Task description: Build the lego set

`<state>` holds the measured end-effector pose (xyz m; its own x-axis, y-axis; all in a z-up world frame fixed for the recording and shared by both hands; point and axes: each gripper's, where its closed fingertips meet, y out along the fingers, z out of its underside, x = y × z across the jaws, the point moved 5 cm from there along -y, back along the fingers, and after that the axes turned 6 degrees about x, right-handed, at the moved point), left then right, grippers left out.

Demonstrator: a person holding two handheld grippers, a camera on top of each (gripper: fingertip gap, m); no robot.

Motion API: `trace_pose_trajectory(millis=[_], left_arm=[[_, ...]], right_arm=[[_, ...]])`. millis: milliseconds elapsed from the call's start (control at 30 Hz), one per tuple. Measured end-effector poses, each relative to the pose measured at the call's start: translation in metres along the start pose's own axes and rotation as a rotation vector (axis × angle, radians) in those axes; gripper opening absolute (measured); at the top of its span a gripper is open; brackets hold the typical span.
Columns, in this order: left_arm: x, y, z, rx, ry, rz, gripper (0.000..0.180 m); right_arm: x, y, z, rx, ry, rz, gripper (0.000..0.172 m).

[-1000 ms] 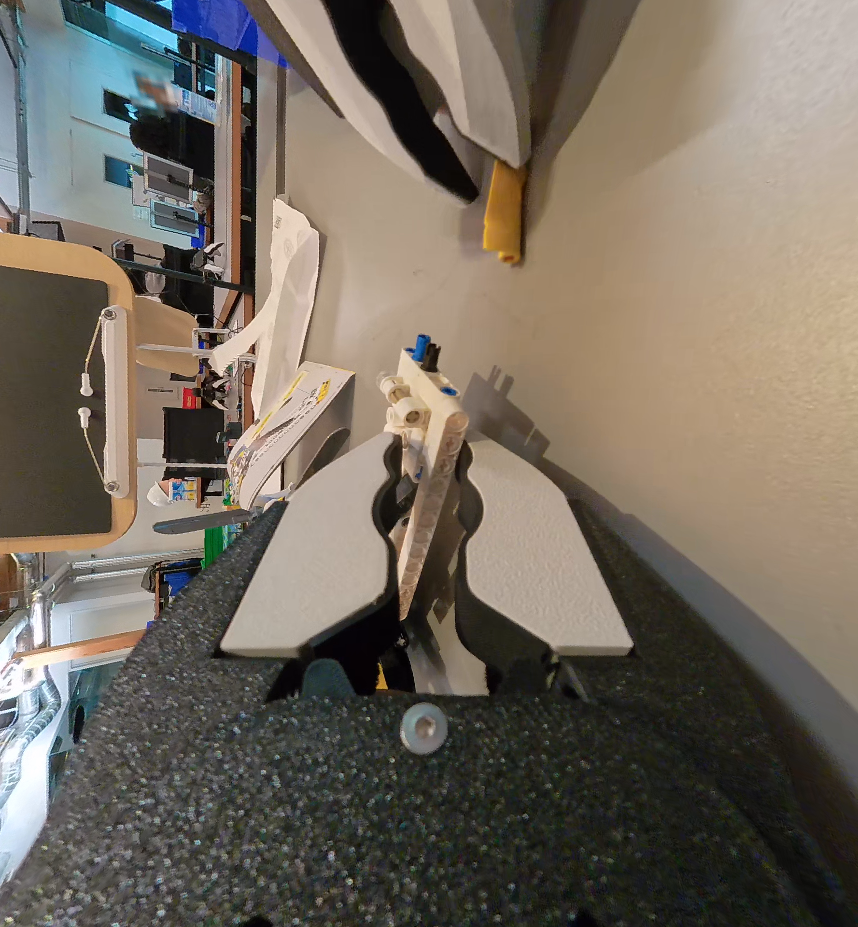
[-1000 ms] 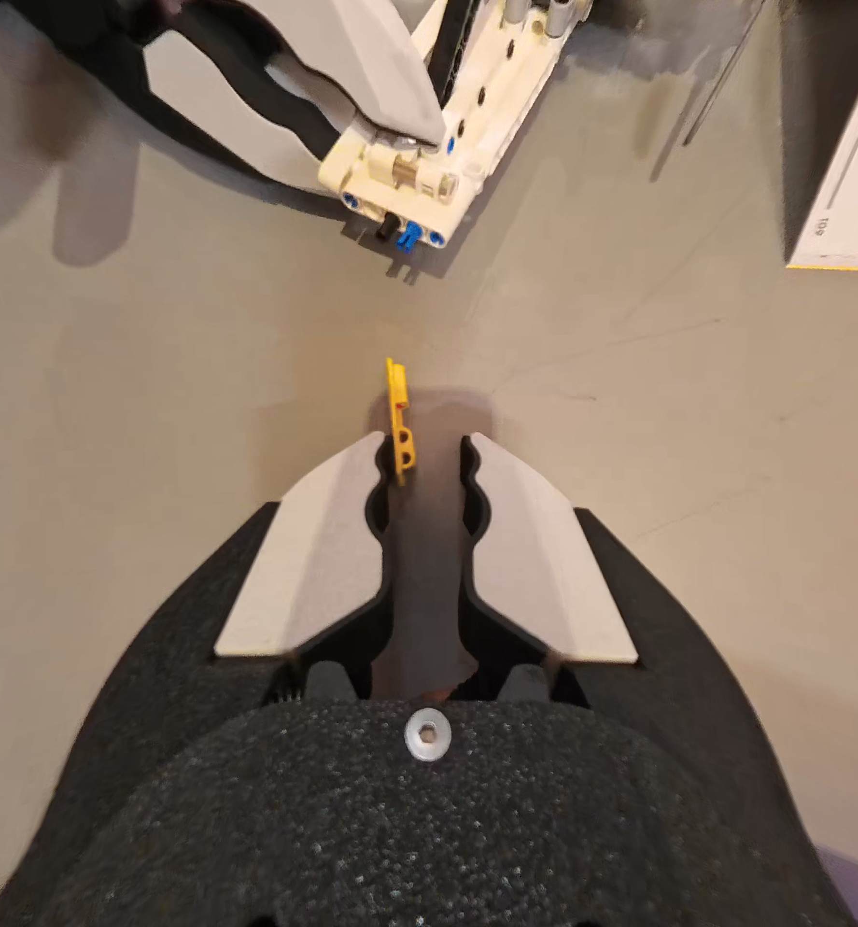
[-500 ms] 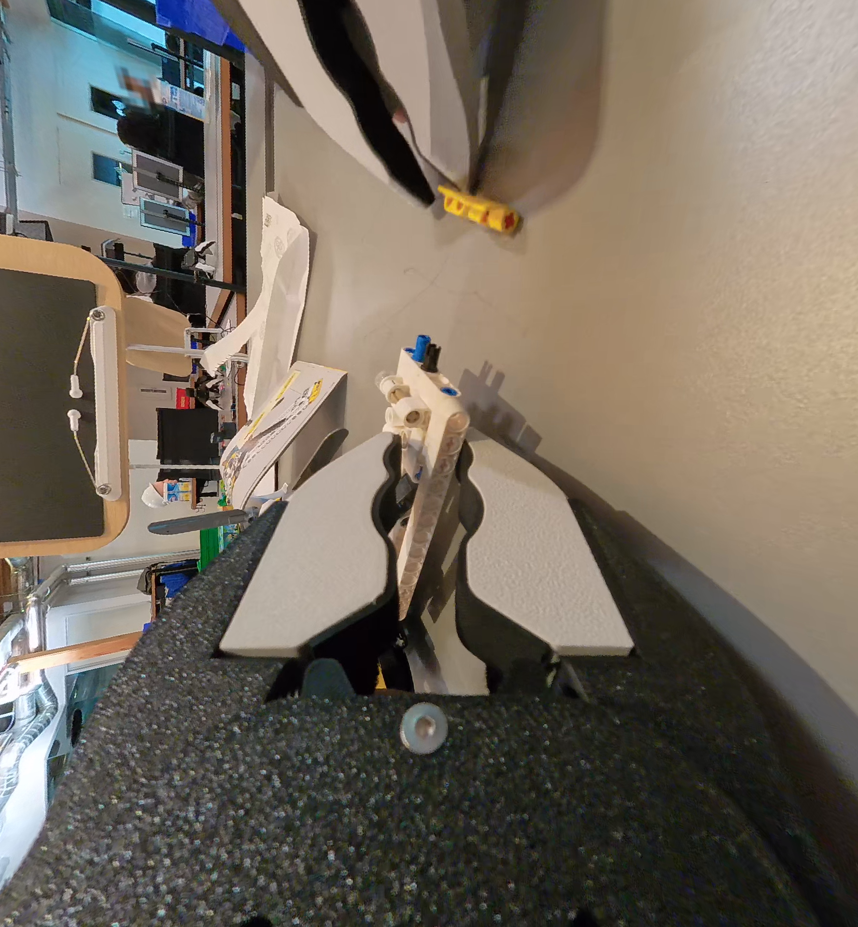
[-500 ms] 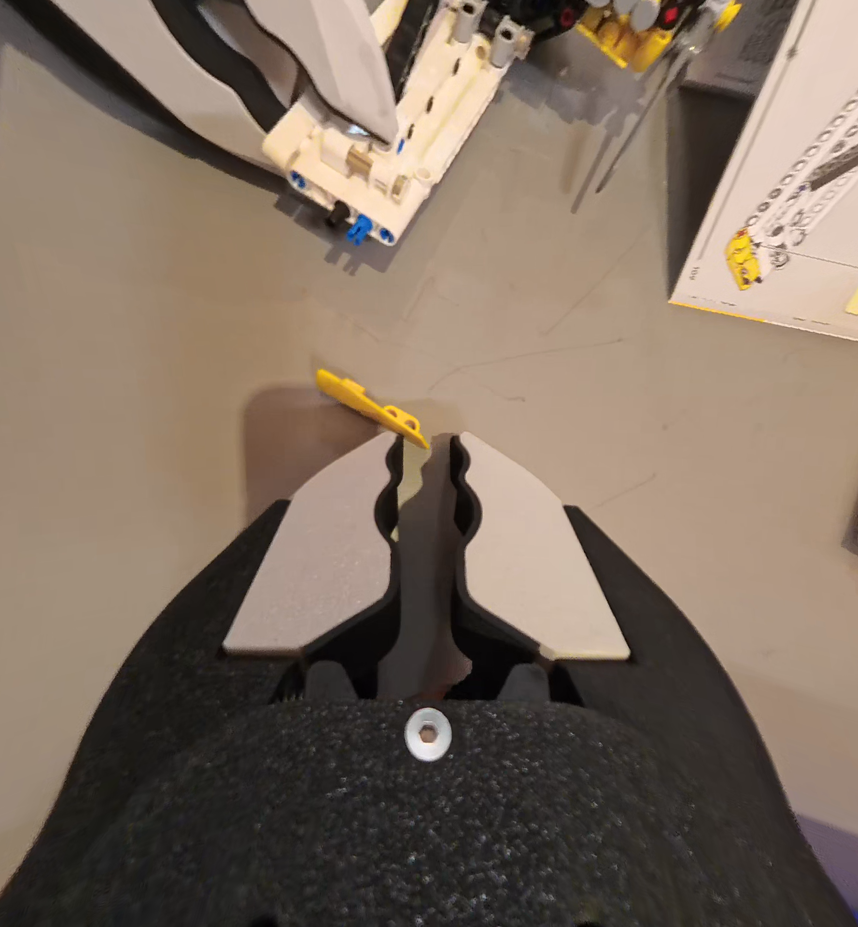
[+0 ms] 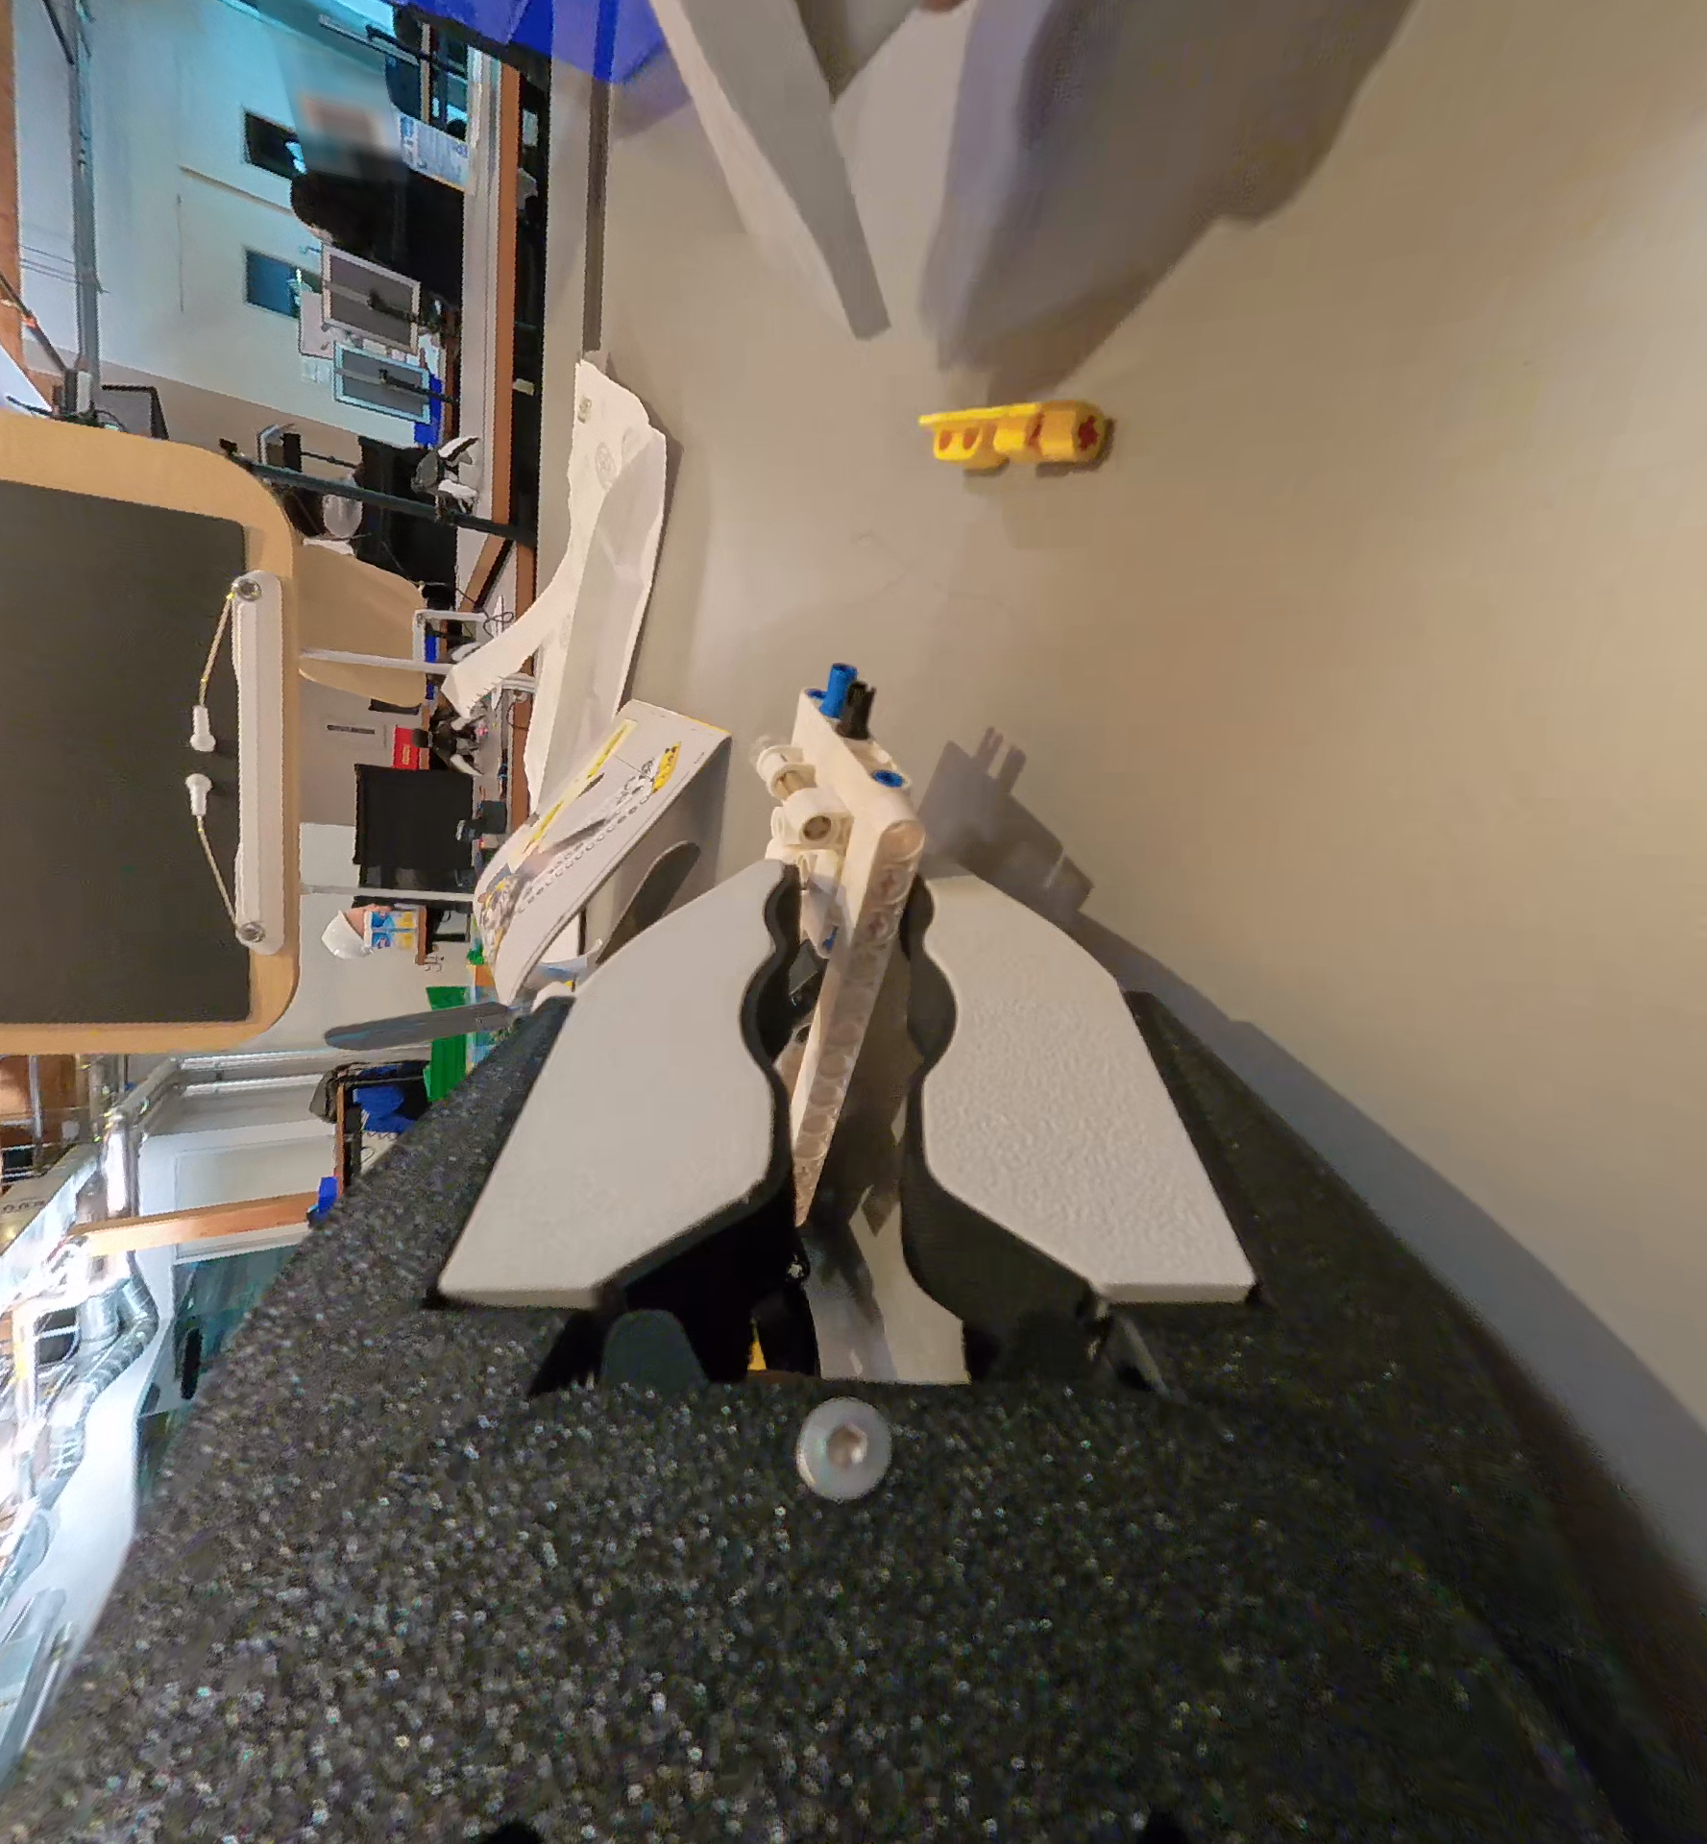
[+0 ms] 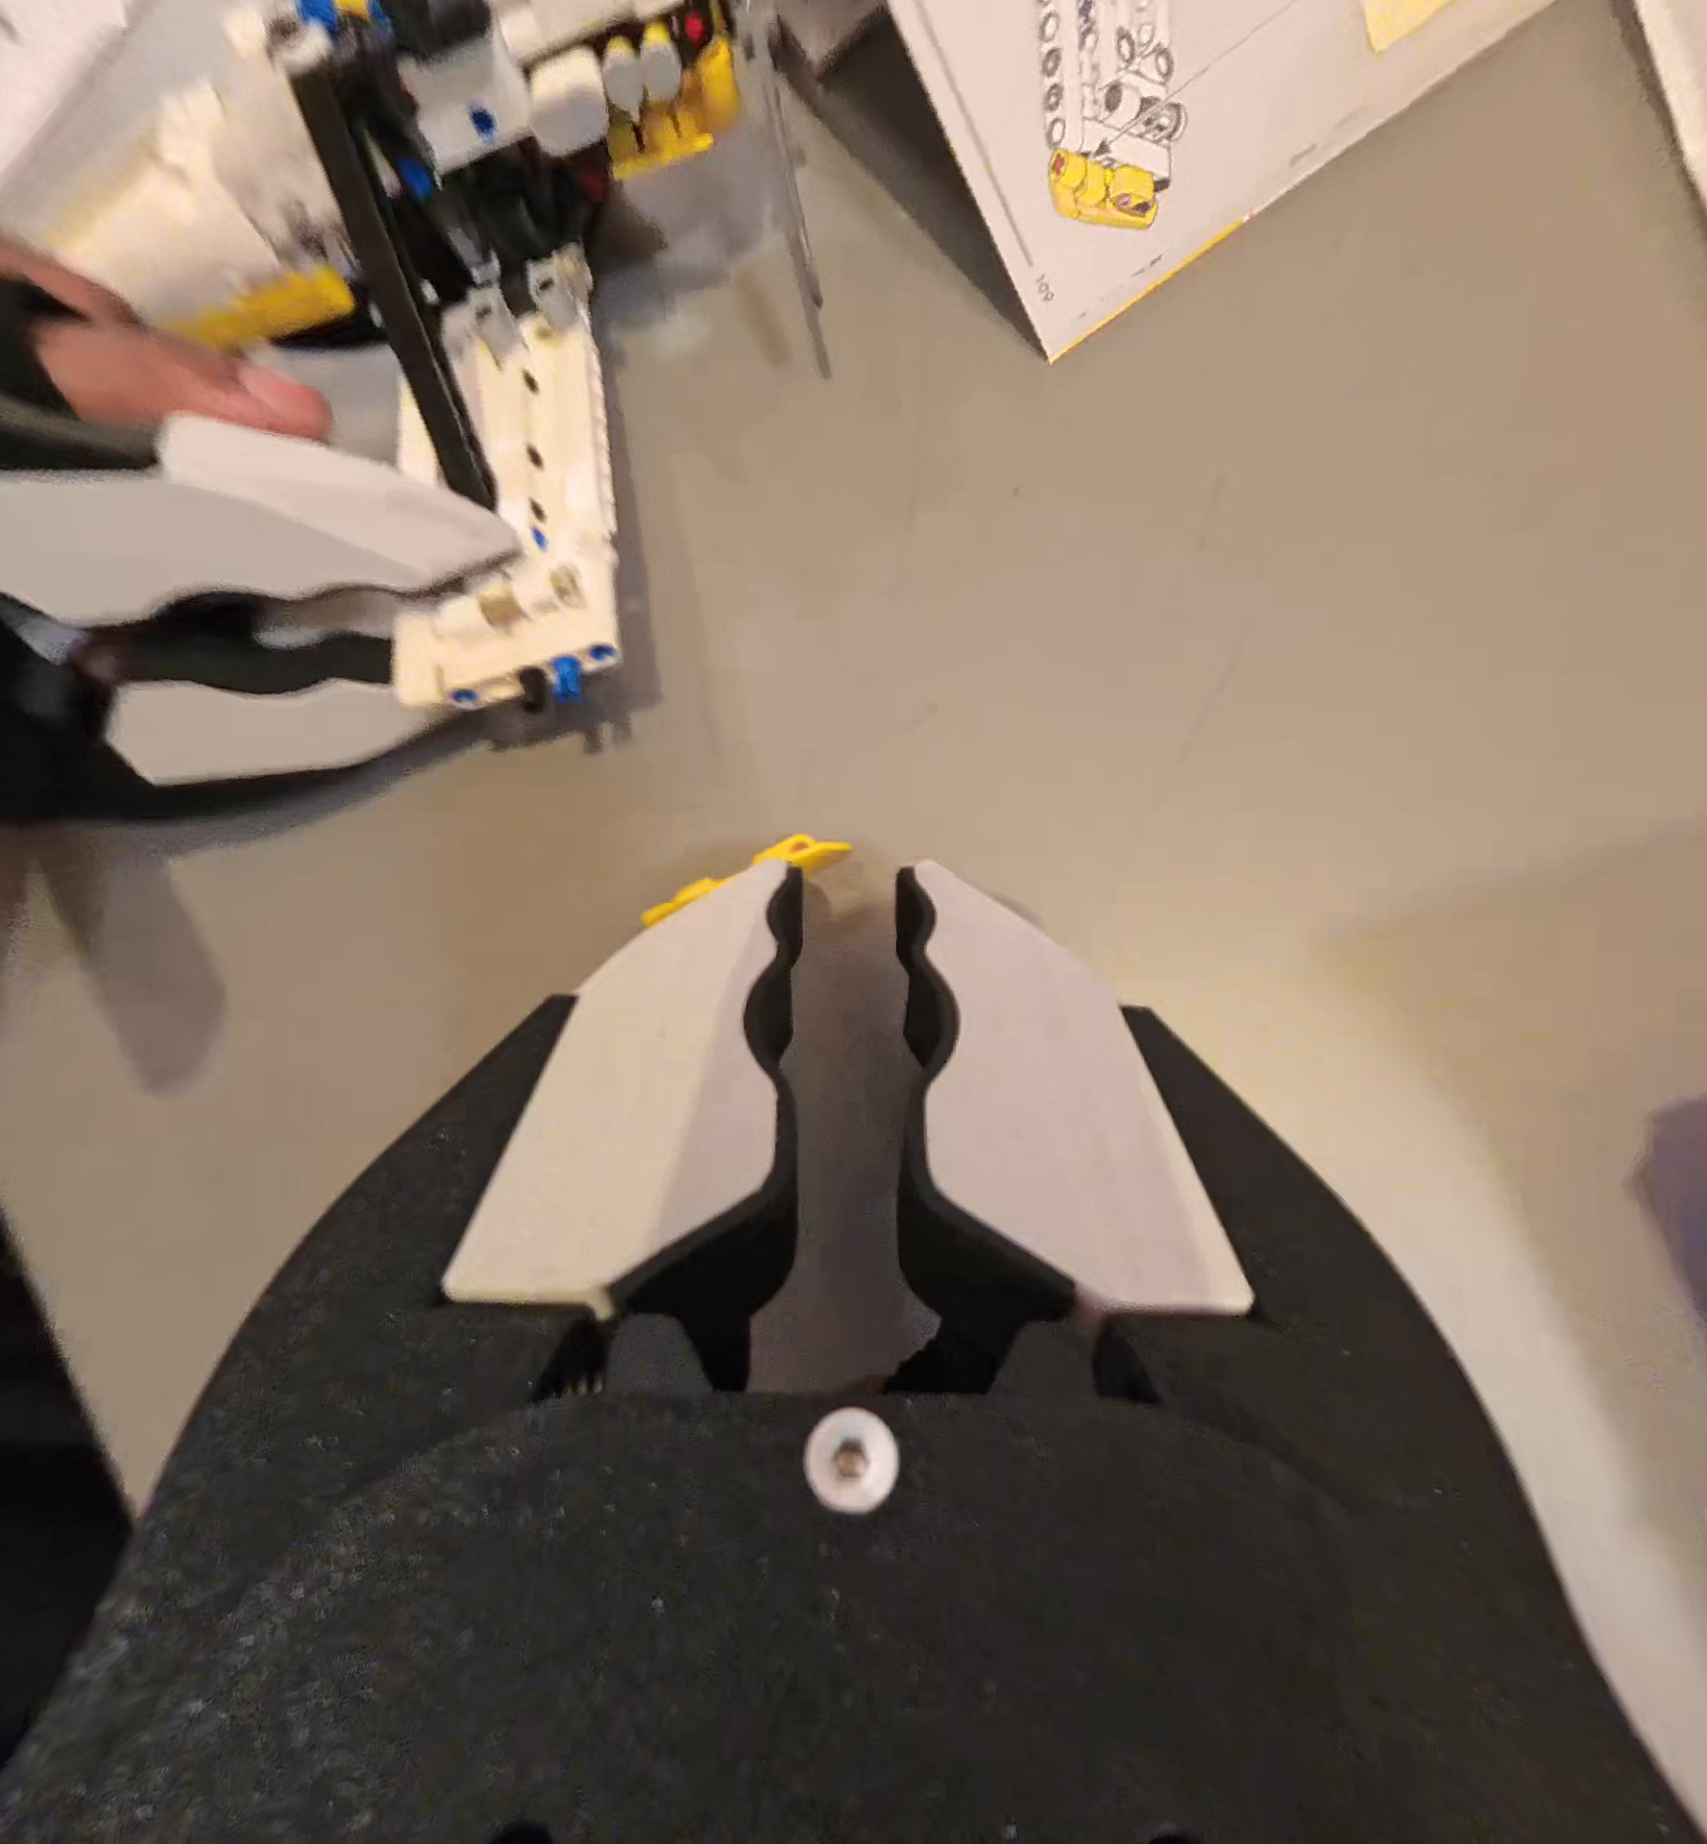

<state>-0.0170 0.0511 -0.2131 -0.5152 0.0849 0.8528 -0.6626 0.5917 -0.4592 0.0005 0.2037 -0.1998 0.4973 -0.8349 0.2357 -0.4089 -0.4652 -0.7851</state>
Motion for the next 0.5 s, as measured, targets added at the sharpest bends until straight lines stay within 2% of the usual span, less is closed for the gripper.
trace_pose_trajectory(millis=[133, 300, 500], left_arm=[[0.001, 0.002, -0.004, 0.031, 0.010, -0.020, 0.017], [0.000, -0.003, -0.004, 0.018, -0.064, 0.000, 0.015], [0.005, -0.009, -0.001, 0.010, -0.111, 0.003, 0.015]], right_arm=[[0.011, 0.003, 0.007, -0.005, 0.160, -0.068, 0.021], [0.028, 0.016, 0.008, 0.088, 0.154, -0.057, 0.035], [0.027, 0.020, 0.001, 0.137, 0.159, 0.010, 0.033]])
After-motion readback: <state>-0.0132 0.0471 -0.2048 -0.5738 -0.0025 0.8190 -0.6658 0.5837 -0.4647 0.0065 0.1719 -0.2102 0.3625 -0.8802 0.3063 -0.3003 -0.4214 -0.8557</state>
